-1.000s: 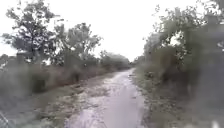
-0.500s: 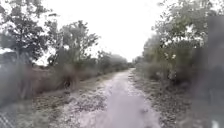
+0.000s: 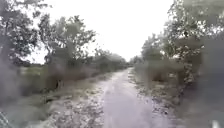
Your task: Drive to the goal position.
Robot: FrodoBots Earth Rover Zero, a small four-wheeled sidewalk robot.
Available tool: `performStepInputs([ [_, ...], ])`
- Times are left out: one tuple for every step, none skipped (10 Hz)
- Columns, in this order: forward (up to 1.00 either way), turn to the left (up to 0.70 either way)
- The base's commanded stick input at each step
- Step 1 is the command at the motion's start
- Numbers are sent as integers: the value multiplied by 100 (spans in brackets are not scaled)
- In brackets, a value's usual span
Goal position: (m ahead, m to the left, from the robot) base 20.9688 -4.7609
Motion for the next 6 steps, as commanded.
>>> performStepInputs([
  [100,0],
  [100,0],
  [100,0],
  [100,0],
  [100,-7],
  [100,-16],
])
